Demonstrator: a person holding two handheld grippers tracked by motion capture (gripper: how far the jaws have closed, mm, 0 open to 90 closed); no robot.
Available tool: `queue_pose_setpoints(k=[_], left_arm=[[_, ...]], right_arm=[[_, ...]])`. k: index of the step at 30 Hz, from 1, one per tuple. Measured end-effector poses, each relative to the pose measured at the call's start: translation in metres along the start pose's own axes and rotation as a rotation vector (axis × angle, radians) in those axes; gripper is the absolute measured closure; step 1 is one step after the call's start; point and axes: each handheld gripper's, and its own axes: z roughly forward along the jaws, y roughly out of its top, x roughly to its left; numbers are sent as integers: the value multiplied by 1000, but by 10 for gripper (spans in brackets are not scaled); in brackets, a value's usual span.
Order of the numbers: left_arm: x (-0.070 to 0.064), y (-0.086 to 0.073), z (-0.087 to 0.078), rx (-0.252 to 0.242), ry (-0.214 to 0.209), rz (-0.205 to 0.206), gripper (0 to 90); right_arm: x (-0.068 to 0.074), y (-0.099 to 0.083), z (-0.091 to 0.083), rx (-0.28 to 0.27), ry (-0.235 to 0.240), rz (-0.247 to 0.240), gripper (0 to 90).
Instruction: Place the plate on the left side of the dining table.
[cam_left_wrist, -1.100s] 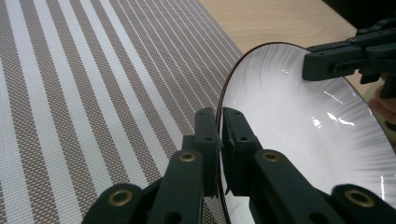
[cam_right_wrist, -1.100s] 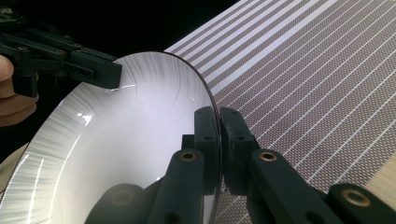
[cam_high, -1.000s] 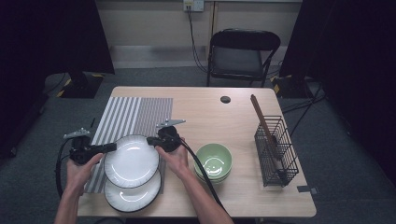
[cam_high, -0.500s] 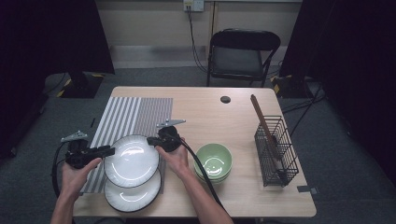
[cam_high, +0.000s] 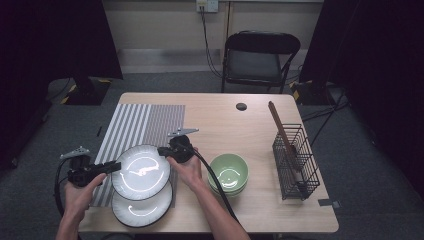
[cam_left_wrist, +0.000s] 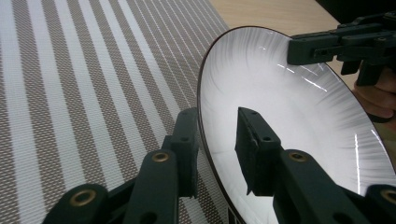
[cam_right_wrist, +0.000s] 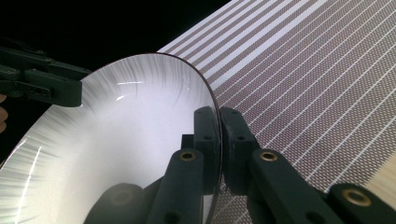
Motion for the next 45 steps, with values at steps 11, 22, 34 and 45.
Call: queue_pose_setpoints(k=[11, 22, 34, 45], left_arm=[[4, -6, -1, -13, -3, -32, 826], [4, 6, 3, -11, 14, -11, 869], [10, 12, 6, -28, 20, -17, 878], [13, 23, 5, -26, 44, -6, 880]], right_arm=[[1, -2, -3, -1, -6, 6, 867], [5, 2, -4, -8, -17, -5, 872], [4, 9, -4, -28, -36, -3, 874], [4, 17, -1, -42, -35, 4, 870]])
